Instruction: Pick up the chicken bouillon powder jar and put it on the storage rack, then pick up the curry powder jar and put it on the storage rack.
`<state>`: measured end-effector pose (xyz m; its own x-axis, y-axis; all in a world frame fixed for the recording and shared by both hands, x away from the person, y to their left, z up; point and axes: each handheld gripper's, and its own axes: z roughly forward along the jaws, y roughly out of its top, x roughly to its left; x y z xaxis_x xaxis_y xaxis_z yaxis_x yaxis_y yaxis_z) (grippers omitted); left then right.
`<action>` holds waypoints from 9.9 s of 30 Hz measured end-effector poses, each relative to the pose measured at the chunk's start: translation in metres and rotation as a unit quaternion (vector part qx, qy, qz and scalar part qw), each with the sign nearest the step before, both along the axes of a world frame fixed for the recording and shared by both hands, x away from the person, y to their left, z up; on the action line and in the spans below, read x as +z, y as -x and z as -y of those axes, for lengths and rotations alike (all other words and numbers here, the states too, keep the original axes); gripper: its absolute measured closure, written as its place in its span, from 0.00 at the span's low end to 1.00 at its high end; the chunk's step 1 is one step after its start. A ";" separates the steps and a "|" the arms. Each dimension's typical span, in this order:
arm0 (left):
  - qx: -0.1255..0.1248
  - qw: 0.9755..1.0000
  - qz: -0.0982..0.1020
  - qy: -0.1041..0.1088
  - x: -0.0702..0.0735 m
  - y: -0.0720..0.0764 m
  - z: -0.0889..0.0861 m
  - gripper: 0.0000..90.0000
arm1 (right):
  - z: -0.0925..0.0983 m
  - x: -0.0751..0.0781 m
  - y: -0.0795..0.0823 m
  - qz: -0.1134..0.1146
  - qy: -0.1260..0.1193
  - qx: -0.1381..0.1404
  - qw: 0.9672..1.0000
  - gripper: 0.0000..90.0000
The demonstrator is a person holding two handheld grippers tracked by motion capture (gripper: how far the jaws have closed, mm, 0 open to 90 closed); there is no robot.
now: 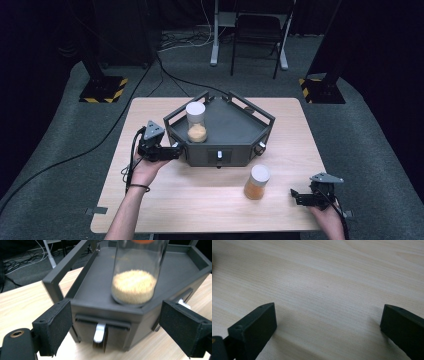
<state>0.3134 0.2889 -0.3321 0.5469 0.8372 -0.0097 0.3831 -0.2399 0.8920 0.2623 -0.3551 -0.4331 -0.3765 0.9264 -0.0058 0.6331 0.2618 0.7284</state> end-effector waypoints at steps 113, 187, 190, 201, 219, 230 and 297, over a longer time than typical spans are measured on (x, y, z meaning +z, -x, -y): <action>0.086 0.987 -0.120 -0.064 -0.108 0.043 -0.057 0.08 | 0.000 0.000 0.003 0.000 0.000 -0.002 1.000 0.00; 0.084 0.987 -0.120 -0.066 -0.108 0.043 -0.057 0.07 | 0.015 0.030 0.029 0.036 -0.123 0.051 0.990 0.07; 0.084 0.987 -0.121 -0.065 -0.108 0.043 -0.057 0.07 | 0.014 0.032 0.031 0.041 -0.134 0.058 0.988 0.08; 0.085 0.987 -0.121 -0.066 -0.108 0.042 -0.056 0.06 | -0.003 0.042 0.036 0.053 -0.135 0.085 0.986 0.08; 0.085 0.987 -0.121 -0.065 -0.108 0.042 -0.056 0.06 | -0.032 0.055 0.031 0.069 -0.134 0.133 0.980 0.11; 0.085 0.987 -0.121 -0.066 -0.108 0.042 -0.056 0.06 | -0.048 0.060 0.021 0.065 -0.126 0.155 0.978 0.14; 0.085 0.987 -0.121 -0.066 -0.108 0.042 -0.056 0.06 | -0.077 0.122 -0.007 0.084 -0.059 0.177 0.979 0.36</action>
<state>0.2710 0.3448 -0.4398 0.3944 0.9189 -0.0071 0.6257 -0.2628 0.7345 0.2692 -0.2778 -0.3114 -0.6772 0.7358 0.0032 0.3860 0.3516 0.8529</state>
